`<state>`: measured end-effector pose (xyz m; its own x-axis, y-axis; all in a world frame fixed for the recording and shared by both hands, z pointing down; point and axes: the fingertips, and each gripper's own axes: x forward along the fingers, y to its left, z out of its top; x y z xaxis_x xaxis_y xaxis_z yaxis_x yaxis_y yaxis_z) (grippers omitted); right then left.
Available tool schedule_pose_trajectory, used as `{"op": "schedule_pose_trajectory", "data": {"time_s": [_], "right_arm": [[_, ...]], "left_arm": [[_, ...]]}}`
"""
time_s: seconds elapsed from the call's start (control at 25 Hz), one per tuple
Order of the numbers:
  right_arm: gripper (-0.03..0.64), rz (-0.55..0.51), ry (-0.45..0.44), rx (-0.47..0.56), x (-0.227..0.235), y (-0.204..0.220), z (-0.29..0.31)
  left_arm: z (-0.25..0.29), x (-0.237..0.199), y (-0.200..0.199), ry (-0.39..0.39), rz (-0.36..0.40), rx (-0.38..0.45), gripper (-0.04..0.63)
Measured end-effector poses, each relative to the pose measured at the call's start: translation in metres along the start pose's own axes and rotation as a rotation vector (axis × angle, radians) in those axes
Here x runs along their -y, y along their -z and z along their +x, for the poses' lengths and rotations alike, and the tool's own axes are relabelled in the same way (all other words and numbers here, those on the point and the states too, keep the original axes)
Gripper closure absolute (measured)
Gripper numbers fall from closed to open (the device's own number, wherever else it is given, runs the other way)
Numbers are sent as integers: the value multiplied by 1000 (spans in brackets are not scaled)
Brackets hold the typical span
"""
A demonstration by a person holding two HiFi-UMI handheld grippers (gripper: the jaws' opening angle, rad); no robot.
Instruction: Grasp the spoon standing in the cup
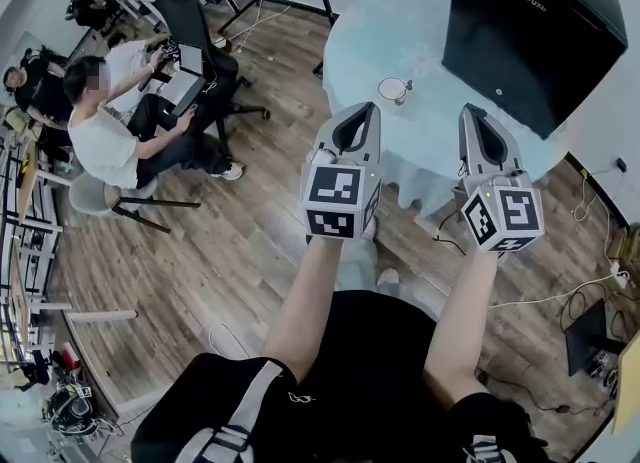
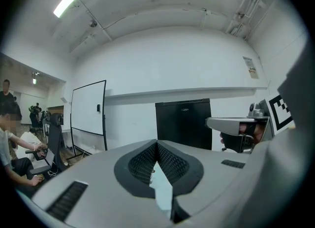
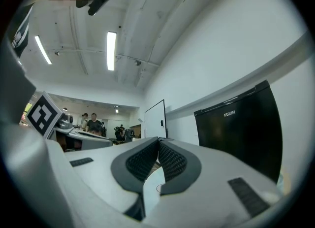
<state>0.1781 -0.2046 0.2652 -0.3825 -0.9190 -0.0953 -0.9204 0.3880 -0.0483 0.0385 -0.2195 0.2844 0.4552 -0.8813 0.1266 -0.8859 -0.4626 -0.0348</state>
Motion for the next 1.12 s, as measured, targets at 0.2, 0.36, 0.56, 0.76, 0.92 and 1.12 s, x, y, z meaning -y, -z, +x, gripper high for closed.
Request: {"op": "schedule_pose_trajectory", "data": {"time_s": [0.2,0.36,0.56,0.76,0.92,1.12], "right_arm": [[609,2,-1,-18,-1,9,11],[589,12,-21,-58,-2,26,26],[589,28,-37,-116,-5,53,50],[563,46,-66,-184,-11,84,77],[563,59,-75,-247,-11,109,98],[523,97,-79,-316,-12,143,123]], "left_arm": [[7,-10,8,-13,-25,-14,584],[20,-16,21,-12,-46,-38,584],[39,-31,43,-11,-83,-75,584],[64,-46,67,-15,-123,-118,584],[86,-56,84,-9,-157,-153,584],[113,-70,109,1,-193,-200,584]]}}
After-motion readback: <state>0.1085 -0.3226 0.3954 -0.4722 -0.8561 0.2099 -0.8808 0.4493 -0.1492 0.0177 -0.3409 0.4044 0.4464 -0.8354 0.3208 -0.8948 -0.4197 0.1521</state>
